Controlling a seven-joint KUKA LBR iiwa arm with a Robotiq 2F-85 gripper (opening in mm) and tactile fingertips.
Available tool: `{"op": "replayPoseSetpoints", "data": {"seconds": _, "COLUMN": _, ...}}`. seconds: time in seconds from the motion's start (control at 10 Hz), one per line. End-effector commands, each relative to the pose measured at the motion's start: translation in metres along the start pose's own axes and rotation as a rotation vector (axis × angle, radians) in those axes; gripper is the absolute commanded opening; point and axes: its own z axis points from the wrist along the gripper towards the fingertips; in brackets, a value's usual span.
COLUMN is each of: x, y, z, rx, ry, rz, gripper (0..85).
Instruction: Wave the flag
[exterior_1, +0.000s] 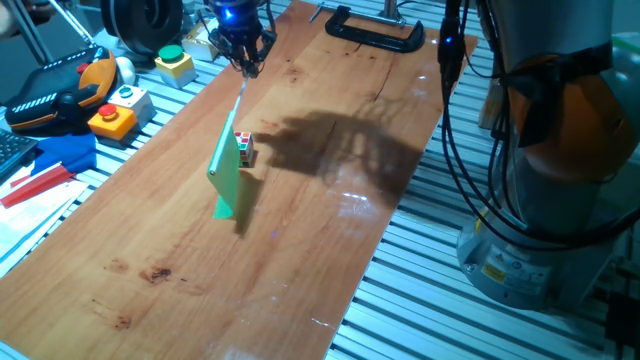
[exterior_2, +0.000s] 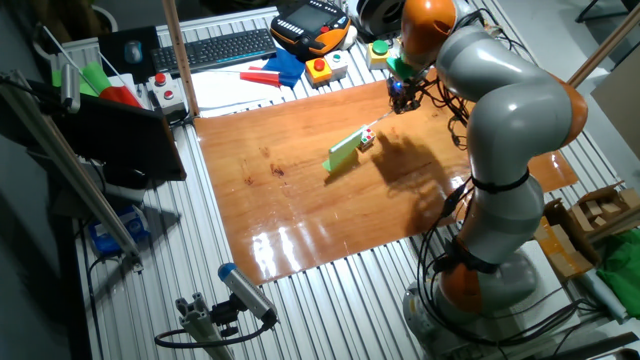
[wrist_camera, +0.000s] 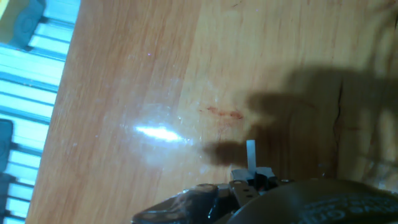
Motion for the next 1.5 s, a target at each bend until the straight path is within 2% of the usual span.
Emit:
{"op": "replayPoseSetpoints", "data": {"seconds": 0.0, "x": 0.0, "y": 0.0, "z": 0.0, "rx": -0.009, "ry": 0.024, "rz": 0.012, "gripper": 0.7}}
{"op": "replayPoseSetpoints", "data": {"seconds": 0.2, "x": 0.0, "y": 0.0, "z": -0.003, "rx": -0.005, "ry": 0.055, "rz": 0.027, "gripper": 0.7}}
{"op": "replayPoseSetpoints", "data": {"seconds": 0.3, "x": 0.001, "y": -0.002, "z": -0.01, "rx": -0.004, "ry": 0.062, "rz": 0.035, "gripper": 0.7}}
{"op": "replayPoseSetpoints", "data": {"seconds": 0.6, "x": -0.002, "y": -0.008, "z": -0.052, "rx": 0.012, "ry": 0.064, "rz": 0.045, "gripper": 0.7}}
{"op": "replayPoseSetpoints", "data": {"seconds": 0.8, "x": -0.005, "y": -0.014, "z": -0.068, "rx": 0.007, "ry": 0.086, "rz": 0.047, "gripper": 0.7}}
{"op": "replayPoseSetpoints", "data": {"seconds": 1.1, "x": -0.004, "y": -0.022, "z": -0.075, "rx": 0.001, "ry": 0.071, "rz": 0.042, "gripper": 0.7}}
{"op": "replayPoseSetpoints", "data": {"seconds": 1.4, "x": -0.005, "y": -0.023, "z": -0.077, "rx": 0.001, "ry": 0.057, "rz": 0.033, "gripper": 0.7}}
